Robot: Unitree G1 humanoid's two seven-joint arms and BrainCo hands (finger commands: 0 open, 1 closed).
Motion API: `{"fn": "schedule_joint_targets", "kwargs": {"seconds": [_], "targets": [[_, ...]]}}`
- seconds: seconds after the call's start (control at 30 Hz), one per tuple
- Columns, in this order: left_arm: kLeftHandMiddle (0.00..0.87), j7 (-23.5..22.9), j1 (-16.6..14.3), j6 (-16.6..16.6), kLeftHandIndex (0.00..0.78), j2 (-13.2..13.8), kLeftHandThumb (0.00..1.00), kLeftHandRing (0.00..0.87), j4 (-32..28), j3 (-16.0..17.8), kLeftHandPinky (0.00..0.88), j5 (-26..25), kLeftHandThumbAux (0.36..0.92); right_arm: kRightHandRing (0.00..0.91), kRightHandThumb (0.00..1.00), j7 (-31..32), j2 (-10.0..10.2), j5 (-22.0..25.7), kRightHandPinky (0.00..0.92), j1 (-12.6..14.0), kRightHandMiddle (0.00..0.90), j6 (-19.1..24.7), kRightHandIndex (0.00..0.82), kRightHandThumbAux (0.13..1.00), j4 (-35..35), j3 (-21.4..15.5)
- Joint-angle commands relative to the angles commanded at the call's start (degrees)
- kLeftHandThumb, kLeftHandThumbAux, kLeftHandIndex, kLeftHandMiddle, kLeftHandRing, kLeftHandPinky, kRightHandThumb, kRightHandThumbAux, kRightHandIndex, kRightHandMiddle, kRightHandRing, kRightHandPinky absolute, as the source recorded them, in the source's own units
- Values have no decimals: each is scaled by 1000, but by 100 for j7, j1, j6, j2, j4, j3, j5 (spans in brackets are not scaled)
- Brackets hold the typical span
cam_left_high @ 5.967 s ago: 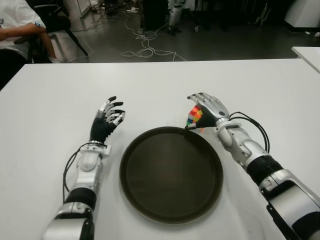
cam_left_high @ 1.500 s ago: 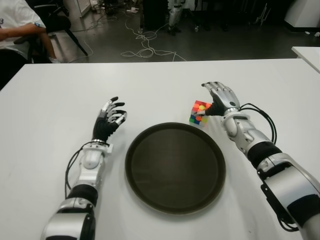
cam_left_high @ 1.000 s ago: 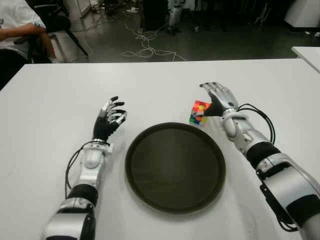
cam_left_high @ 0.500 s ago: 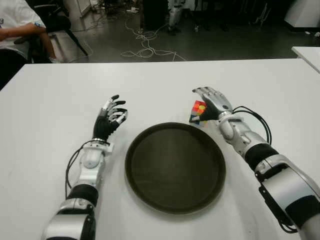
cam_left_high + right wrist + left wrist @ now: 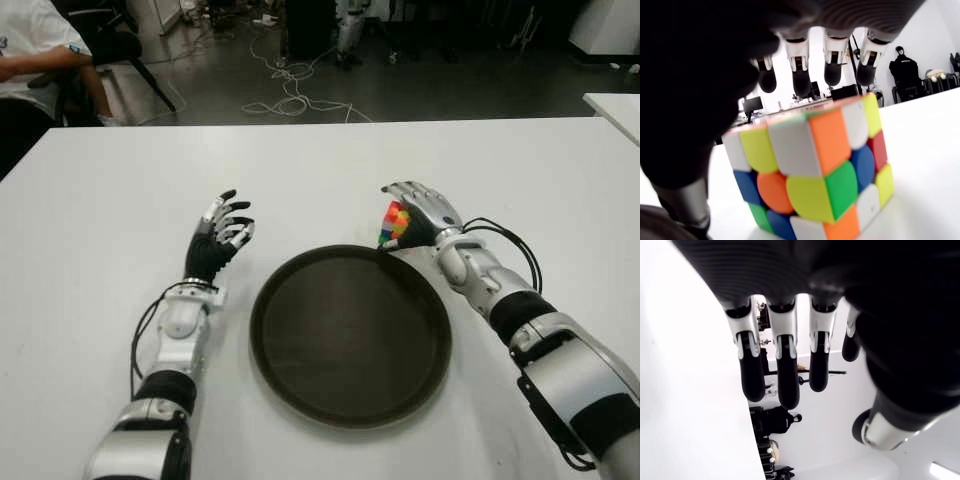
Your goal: Pick up the Rubik's Cube and put it in the plate
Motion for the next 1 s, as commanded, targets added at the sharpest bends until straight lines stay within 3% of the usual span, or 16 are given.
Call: {"fn": "schedule_joint_targets", "kwargs": {"seconds": [0.5,0.83,1.0], "targets": [[259,0,91,26,144,6,592,314,-142,-6,345,-1,717,0,0,-190,41,44,68,43,0,30,0,695,59,-93],[252,-54,144,35,138,19,597,311,-200,-10,355,-20,717,26,0,-315,63,90,151,-21,0,189,0,673,161,-194],[249,-103,153,24,136,2,594,306,-228,6,349,-70,715,31,0,-281,72,112,145,-42,0,300,0,681,170,-253]]}}
